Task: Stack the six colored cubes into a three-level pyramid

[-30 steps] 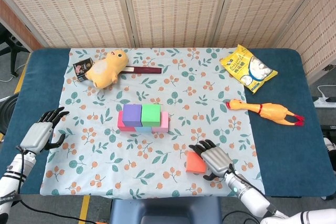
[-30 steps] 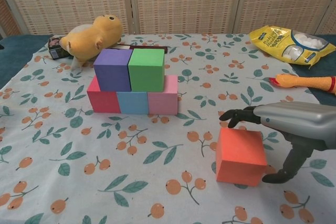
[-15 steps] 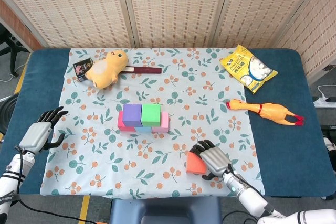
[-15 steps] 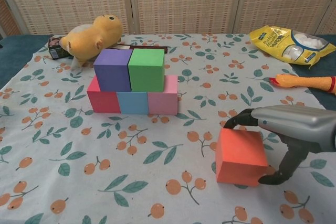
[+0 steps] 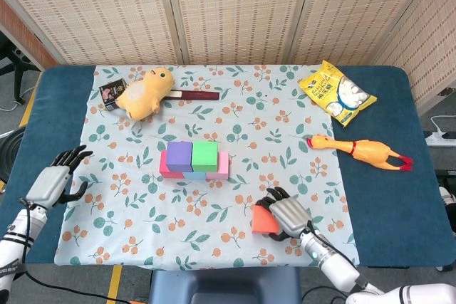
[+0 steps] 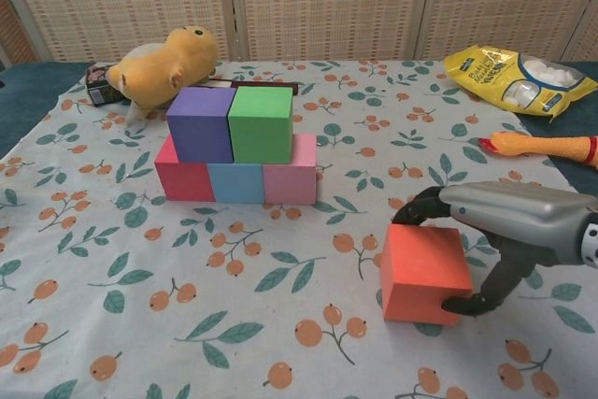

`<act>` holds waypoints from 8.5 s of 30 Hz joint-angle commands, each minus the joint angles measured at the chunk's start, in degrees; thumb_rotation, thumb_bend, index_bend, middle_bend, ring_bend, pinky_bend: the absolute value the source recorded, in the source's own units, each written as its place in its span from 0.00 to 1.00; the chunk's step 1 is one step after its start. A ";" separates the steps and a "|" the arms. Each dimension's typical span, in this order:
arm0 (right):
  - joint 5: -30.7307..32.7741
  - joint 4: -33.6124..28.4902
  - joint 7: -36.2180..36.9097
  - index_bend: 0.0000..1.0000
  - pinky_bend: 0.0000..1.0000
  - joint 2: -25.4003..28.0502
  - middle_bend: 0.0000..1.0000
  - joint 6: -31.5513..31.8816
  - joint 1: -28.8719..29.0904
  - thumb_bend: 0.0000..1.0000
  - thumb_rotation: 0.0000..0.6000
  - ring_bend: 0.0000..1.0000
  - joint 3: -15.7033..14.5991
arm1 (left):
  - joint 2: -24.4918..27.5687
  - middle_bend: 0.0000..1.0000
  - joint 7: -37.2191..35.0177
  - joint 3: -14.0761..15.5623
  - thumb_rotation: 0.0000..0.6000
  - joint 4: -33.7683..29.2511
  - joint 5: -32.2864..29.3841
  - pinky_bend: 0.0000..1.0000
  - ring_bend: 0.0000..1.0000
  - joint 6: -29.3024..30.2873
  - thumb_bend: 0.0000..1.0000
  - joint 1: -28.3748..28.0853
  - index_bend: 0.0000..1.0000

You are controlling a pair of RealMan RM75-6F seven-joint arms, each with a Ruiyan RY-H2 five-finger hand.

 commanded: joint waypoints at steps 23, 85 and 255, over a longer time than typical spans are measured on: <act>8.90 -5.61 15.18 0.30 0.00 18.40 0.28 -18.42 19.39 0.25 1.00 0.00 19.68 | -1.08 0.00 11.54 0.91 1.00 -5.24 2.39 0.02 0.00 5.55 0.51 1.99 0.12; 54.20 20.58 2.99 0.25 0.00 2.77 0.28 -22.04 59.29 0.26 1.00 0.00 9.36 | -1.23 0.00 10.33 2.40 1.00 -7.44 6.41 0.02 0.00 9.58 0.51 4.43 0.11; 48.34 1.47 0.54 0.00 0.00 13.82 0.01 -5.28 48.16 0.00 1.00 0.00 18.18 | 0.03 0.00 7.05 1.54 1.00 -5.47 4.74 0.01 0.00 9.57 0.51 4.10 0.07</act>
